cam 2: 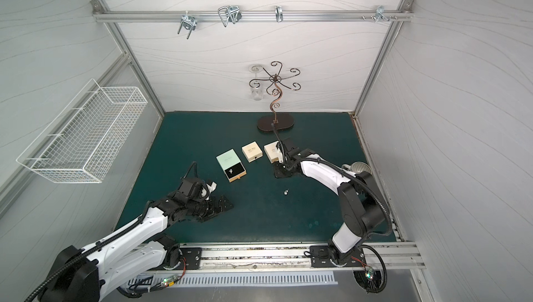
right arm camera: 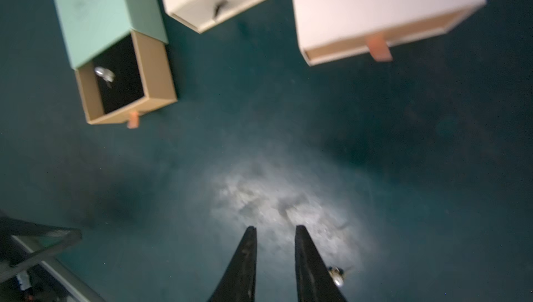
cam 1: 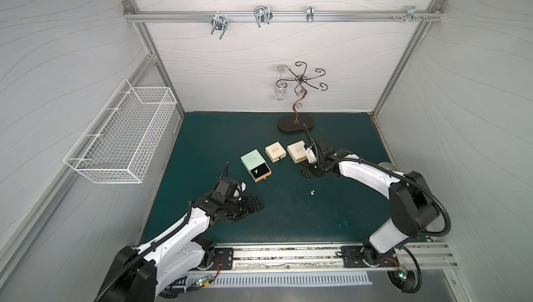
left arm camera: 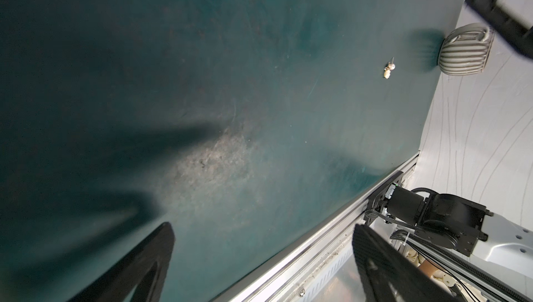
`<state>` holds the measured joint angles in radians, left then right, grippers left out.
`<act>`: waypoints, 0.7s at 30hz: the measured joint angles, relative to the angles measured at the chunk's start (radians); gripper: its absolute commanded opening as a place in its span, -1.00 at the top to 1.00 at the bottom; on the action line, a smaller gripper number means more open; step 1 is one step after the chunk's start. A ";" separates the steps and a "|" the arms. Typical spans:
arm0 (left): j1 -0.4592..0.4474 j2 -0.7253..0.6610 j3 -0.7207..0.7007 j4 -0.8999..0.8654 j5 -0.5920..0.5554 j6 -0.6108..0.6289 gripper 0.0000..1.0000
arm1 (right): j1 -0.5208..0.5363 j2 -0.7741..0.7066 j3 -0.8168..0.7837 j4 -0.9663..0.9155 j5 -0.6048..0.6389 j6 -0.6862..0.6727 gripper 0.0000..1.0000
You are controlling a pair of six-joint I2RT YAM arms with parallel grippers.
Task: Place the earrings into the drawer-style jewelry box
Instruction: Pick up the earring from the center of the board.
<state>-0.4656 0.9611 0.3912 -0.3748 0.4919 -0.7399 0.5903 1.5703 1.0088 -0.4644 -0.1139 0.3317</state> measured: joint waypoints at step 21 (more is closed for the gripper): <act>0.000 0.042 0.001 0.044 0.011 0.003 -0.99 | -0.015 -0.065 -0.167 -0.021 0.069 0.043 0.49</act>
<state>-0.4660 1.0035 0.3923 -0.3309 0.5034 -0.7368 0.5755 1.5055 0.8421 -0.4858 -0.0448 0.3752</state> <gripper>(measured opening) 0.993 0.252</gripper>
